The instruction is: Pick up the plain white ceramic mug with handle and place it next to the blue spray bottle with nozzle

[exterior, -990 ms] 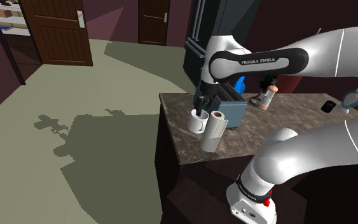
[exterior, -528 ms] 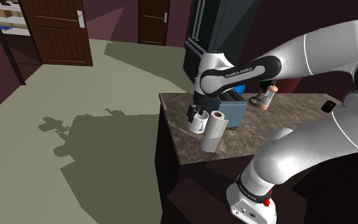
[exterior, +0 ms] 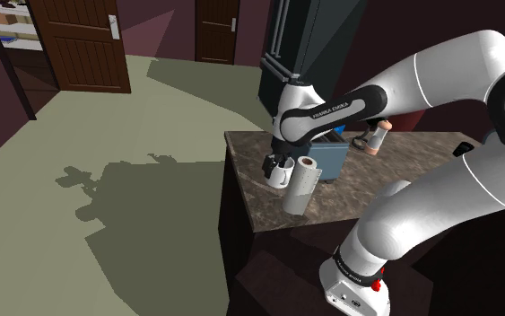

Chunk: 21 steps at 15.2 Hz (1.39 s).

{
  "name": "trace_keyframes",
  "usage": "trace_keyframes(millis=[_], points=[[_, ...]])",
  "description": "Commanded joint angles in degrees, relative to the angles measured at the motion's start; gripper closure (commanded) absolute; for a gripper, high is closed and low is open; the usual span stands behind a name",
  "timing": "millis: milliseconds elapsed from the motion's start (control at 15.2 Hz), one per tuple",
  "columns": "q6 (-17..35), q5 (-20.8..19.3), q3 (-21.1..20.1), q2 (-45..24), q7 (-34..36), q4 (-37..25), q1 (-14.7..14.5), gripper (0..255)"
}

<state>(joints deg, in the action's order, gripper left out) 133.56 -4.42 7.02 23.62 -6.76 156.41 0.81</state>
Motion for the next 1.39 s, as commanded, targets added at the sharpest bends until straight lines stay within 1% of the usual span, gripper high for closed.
trace_keyframes(millis=[0,264,330,924,1320], points=[[0.1,0.0,0.0,-0.1,0.0,0.0,0.0,0],[0.1,0.0,0.0,-0.1,0.0,0.0,0.0,0],[0.1,0.0,0.0,-0.1,0.0,0.0,0.0,255],[0.1,0.0,0.0,-0.1,0.0,0.0,0.0,255],[-5.7,0.1,-0.3,3.2,0.0,-2.5,0.0,255]])
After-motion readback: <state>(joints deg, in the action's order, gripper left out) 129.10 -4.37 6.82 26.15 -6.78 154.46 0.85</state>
